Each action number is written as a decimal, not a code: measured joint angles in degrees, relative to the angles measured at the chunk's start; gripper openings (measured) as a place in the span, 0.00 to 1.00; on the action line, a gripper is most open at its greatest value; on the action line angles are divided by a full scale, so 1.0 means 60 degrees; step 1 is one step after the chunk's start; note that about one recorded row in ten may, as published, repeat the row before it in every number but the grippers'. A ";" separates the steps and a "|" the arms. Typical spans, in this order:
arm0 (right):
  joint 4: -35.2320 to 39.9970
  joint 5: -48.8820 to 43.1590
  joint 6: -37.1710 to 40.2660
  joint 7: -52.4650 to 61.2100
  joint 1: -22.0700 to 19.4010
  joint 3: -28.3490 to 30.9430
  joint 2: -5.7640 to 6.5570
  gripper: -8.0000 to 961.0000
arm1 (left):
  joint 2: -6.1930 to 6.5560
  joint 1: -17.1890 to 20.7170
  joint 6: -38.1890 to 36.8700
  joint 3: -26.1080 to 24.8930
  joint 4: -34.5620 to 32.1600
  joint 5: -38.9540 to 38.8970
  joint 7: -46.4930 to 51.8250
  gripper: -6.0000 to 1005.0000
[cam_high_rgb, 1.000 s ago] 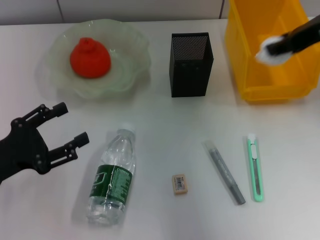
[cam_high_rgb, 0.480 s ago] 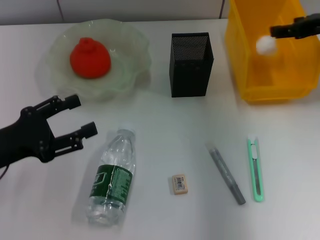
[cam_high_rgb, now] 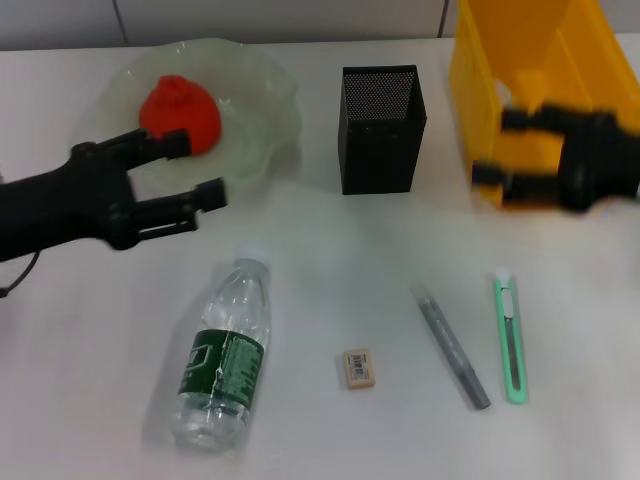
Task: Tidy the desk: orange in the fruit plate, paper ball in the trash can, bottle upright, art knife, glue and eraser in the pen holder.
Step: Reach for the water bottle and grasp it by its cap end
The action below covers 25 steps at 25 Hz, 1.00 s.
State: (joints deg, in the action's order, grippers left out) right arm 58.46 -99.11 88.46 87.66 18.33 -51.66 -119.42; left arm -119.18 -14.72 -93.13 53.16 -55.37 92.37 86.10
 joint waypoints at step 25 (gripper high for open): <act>-0.3298 -0.0817 0.0507 -0.4118 -0.0315 -0.0200 0.0004 0.88 | -0.0002 0.1282 0.5484 0.8494 -0.7173 0.8697 1.3094 0.83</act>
State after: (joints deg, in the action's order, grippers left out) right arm 38.67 -104.01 91.50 62.95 16.44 -52.86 -119.40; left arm -119.19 -7.03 -60.23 104.12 -98.41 144.55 164.66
